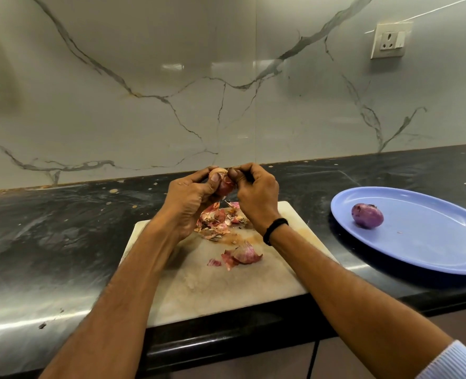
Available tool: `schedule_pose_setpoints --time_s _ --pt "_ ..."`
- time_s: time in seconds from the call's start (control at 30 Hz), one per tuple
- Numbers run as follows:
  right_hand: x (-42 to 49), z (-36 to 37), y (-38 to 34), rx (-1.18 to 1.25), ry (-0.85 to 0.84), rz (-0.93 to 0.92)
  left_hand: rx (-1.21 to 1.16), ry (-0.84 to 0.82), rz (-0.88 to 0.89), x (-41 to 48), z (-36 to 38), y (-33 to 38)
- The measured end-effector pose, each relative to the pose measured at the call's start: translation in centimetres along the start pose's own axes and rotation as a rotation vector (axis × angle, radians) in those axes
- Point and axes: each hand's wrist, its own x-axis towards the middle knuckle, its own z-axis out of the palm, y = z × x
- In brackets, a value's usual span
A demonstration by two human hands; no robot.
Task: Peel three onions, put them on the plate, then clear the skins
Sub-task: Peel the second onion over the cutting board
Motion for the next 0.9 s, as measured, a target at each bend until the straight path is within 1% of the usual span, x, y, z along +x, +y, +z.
schedule_pose_setpoints --time_s 0.1,0.2,0.3,0.43,0.5,0.57,0.67,0.73,0.8,0.9 --pt "-0.1 -0.2 -0.3 -0.064 0.033 -0.048 -0.011 -0.03 -0.017 -0.1 0.2 0.0" --pt "-0.2 -0.3 -0.6 -0.052 0.056 0.005 -0.019 -0.037 -0.03 -0.1 0.5 -0.1" --pt "0.1 -0.3 -0.5 -0.001 0.059 0.119 -0.04 -0.023 -0.051 -0.1 0.5 -0.2" --pt "1.2 -1.1 0.0 0.251 0.14 0.371 -0.13 0.004 -0.077 0.1 -0.3 0.1" --pt "1.3 -1.6 0.0 0.337 0.112 0.408 -0.14 0.025 -0.054 0.4 -0.7 0.3" --pt "1.1 -1.8 -0.1 0.298 0.038 0.325 -0.135 0.053 -0.031 0.7 -0.9 0.3" --pt "0.6 -1.5 -0.4 0.124 -0.096 0.063 -0.113 0.086 -0.001 0.9 -1.1 0.3" --pt "0.5 -1.1 -0.6 0.037 -0.16 -0.094 -0.104 0.066 0.007 1.0 -1.3 0.3" --pt "0.4 -0.8 -0.8 0.024 -0.209 -0.143 -0.115 0.011 0.002 0.8 -1.4 0.4" --pt "0.3 -0.8 -0.8 0.026 -0.248 -0.142 -0.06 -0.029 0.004 0.5 -1.3 0.3"
